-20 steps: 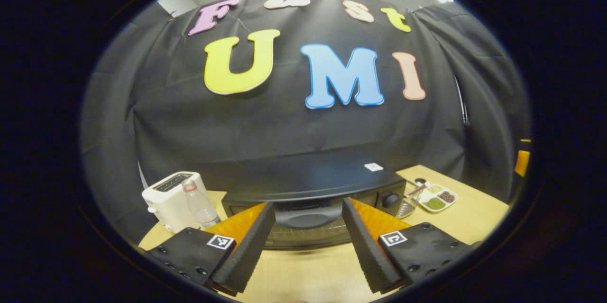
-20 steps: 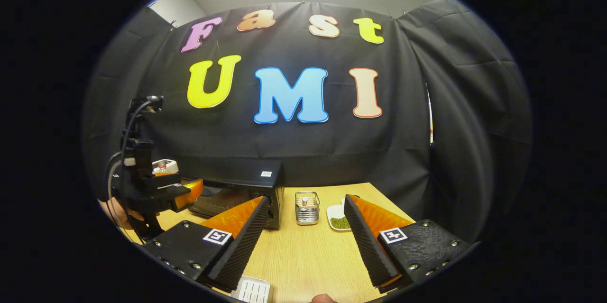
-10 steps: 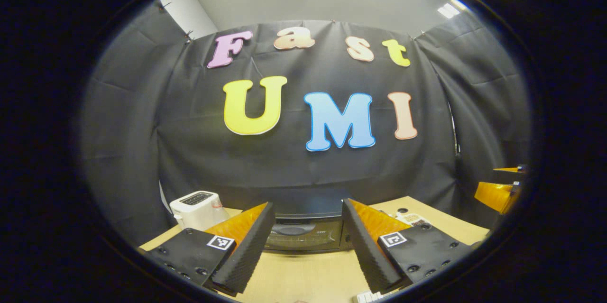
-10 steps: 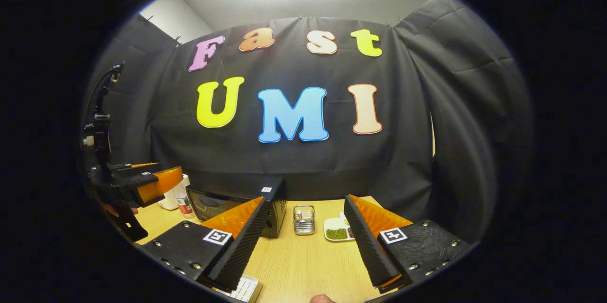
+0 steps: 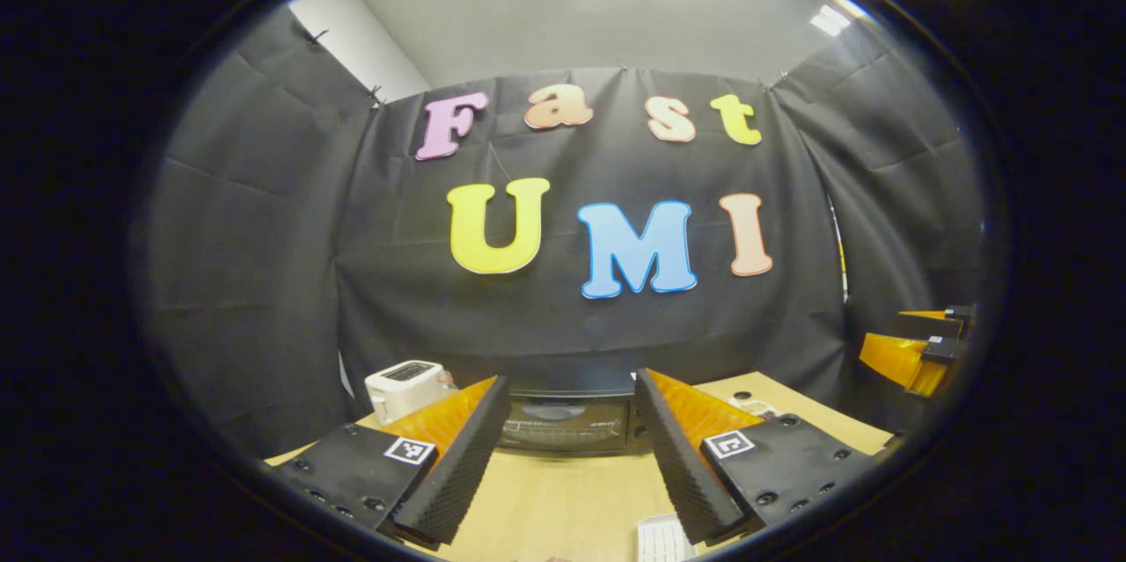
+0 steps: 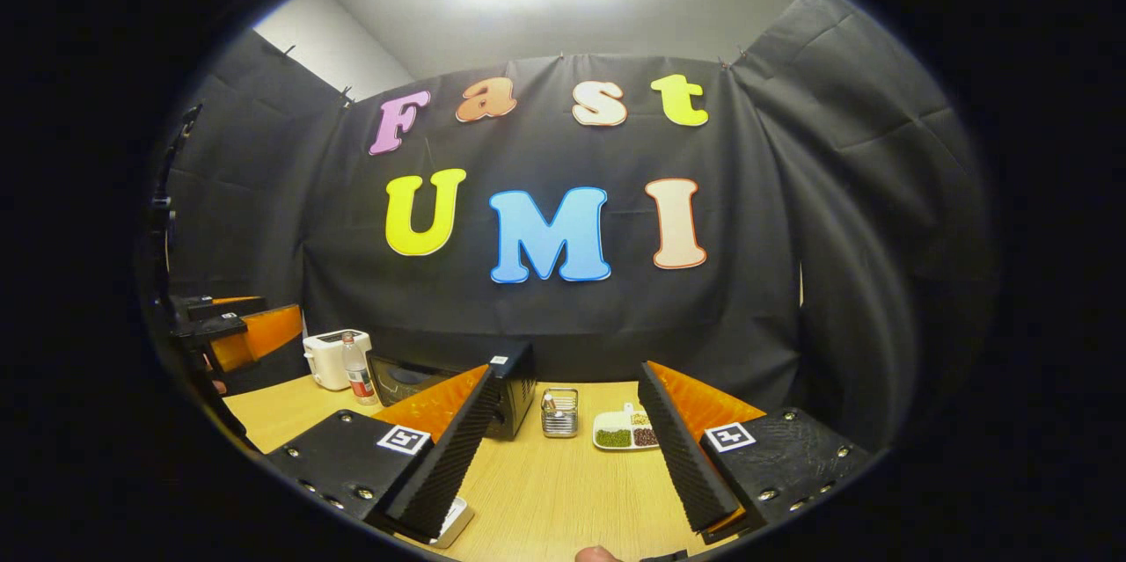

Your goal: Open the electric oven with the left hand, put the food in, and close the electric oven.

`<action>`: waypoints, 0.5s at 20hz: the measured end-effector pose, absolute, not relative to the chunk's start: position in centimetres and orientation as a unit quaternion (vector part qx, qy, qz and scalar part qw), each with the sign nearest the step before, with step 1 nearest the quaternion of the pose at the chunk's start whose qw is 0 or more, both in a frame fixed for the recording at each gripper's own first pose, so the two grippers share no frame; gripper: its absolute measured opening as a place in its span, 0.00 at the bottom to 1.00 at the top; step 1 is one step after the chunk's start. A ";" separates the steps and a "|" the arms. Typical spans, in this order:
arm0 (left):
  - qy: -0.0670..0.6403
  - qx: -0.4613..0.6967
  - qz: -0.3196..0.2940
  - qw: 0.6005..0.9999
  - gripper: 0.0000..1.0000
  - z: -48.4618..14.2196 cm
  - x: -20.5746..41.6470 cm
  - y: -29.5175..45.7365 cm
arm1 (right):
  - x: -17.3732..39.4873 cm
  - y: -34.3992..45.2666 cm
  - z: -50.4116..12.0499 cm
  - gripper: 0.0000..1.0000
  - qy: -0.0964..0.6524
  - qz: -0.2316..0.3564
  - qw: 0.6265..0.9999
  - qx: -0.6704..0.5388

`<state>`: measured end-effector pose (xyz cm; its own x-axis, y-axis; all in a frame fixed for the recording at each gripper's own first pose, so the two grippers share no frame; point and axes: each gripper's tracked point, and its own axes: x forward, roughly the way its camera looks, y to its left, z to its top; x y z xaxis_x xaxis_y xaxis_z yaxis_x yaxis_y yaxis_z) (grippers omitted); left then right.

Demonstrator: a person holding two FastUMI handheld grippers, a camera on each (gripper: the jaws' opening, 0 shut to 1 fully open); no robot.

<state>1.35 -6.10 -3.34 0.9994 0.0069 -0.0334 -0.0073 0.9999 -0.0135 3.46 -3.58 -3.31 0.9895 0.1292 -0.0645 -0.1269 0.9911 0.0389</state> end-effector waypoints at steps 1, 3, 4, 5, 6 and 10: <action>0.016 -0.012 0.007 1.000 1.00 -3.1 0.5 -5.7 | 3.0 -3.4 -3.2 0.98 0.033 0.068 0.997 0.019; 0.011 -0.017 0.012 1.000 1.00 -2.7 -0.7 -5.0 | 2.6 -2.9 -3.3 0.98 0.034 0.074 0.997 0.018; 0.010 -0.016 0.012 1.000 0.98 -2.7 -1.0 -4.7 | 2.4 -2.7 -3.5 0.98 0.037 0.075 0.996 0.016; 0.009 -0.012 0.014 1.000 0.97 -2.3 -1.3 -4.2 | 2.2 -2.4 -3.6 0.95 0.042 0.077 0.996 0.017; 0.008 -0.005 0.016 1.000 0.95 -2.0 -1.6 -3.7 | 1.9 -2.2 -3.6 0.98 0.046 0.077 0.996 0.021; -0.008 -0.001 0.028 1.000 0.91 -0.8 -3.1 -1.7 | 1.8 -2.3 -2.3 0.98 0.029 0.062 0.997 0.025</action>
<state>-3.13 -1.70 -0.76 0.9983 0.0558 0.0155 -0.0558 0.9984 -0.0019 1.75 -2.33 -2.33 0.9906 0.1247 -0.0557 -0.1217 0.9911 0.0537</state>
